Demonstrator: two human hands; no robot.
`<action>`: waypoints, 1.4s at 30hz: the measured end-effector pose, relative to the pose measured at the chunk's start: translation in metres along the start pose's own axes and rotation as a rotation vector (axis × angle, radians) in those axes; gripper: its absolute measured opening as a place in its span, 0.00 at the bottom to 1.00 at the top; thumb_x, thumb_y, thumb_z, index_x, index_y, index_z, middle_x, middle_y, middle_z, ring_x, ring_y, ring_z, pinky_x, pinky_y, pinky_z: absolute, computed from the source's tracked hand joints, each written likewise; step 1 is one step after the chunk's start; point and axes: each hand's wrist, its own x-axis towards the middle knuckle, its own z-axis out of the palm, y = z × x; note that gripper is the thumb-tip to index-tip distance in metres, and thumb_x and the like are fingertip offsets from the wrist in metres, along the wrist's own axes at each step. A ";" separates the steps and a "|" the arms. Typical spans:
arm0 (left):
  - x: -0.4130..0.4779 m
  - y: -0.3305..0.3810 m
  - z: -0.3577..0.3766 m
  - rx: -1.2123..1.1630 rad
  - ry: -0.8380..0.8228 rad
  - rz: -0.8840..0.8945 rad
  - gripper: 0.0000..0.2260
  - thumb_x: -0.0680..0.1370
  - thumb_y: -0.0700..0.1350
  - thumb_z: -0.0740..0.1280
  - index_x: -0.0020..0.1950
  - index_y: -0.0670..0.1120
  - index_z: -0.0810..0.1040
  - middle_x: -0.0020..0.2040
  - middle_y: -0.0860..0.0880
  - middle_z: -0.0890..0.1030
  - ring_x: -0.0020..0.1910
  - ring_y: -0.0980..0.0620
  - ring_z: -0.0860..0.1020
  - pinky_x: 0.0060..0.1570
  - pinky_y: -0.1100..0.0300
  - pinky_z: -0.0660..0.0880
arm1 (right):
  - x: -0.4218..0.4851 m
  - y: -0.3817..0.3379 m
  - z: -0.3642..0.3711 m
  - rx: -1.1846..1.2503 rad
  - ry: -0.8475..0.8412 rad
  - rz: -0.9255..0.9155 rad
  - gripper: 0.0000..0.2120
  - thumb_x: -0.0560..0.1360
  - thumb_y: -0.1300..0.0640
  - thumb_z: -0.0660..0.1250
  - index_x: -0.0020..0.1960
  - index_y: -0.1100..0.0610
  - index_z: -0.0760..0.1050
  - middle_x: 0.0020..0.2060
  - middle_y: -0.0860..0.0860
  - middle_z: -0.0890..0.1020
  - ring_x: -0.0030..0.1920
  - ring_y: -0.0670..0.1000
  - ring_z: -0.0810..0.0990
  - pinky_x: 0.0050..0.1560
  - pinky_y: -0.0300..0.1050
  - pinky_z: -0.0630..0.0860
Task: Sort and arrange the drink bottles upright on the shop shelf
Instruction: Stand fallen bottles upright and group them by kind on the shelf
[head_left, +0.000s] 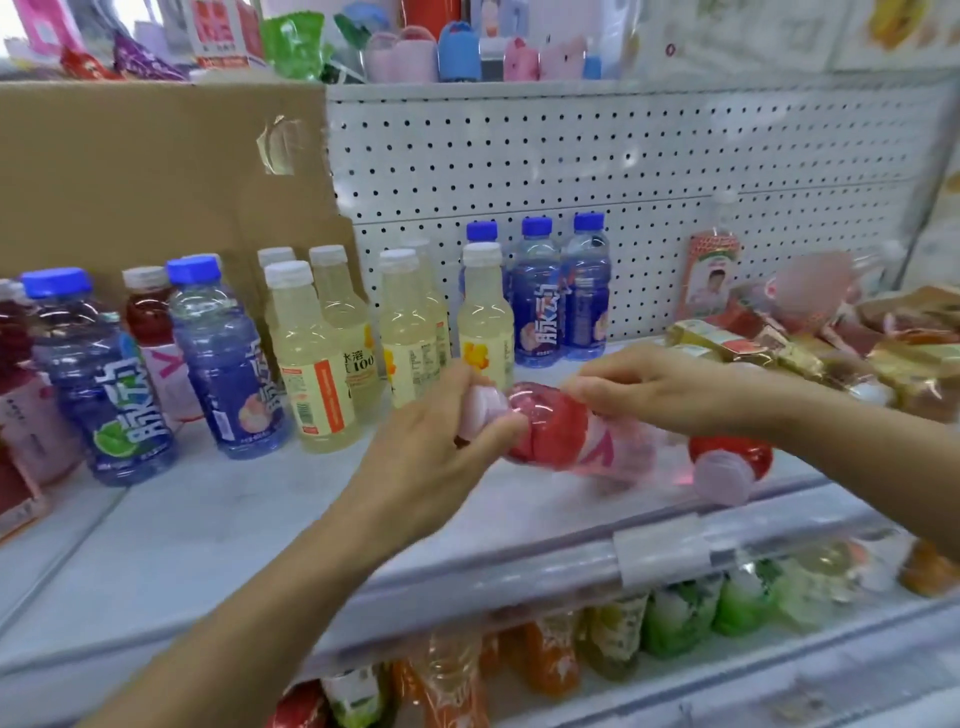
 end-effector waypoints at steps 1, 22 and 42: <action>0.011 0.000 -0.009 0.014 0.065 0.016 0.12 0.76 0.64 0.61 0.47 0.57 0.69 0.40 0.57 0.77 0.36 0.63 0.74 0.32 0.62 0.65 | -0.005 -0.001 0.009 0.046 0.046 -0.010 0.23 0.78 0.38 0.56 0.49 0.57 0.78 0.41 0.50 0.80 0.43 0.44 0.76 0.52 0.54 0.75; 0.088 -0.035 -0.015 -0.018 0.226 -0.044 0.34 0.64 0.58 0.79 0.62 0.64 0.62 0.50 0.59 0.77 0.44 0.61 0.78 0.41 0.58 0.78 | 0.055 0.072 -0.003 -0.951 -0.088 -0.059 0.23 0.74 0.34 0.63 0.61 0.48 0.70 0.55 0.47 0.77 0.48 0.48 0.68 0.47 0.47 0.68; 0.090 -0.017 0.004 0.143 0.382 -0.203 0.37 0.71 0.55 0.77 0.73 0.56 0.59 0.67 0.46 0.75 0.60 0.44 0.78 0.56 0.43 0.79 | 0.108 0.070 -0.045 0.368 0.139 0.034 0.03 0.79 0.48 0.67 0.47 0.42 0.74 0.45 0.42 0.81 0.47 0.42 0.79 0.42 0.37 0.72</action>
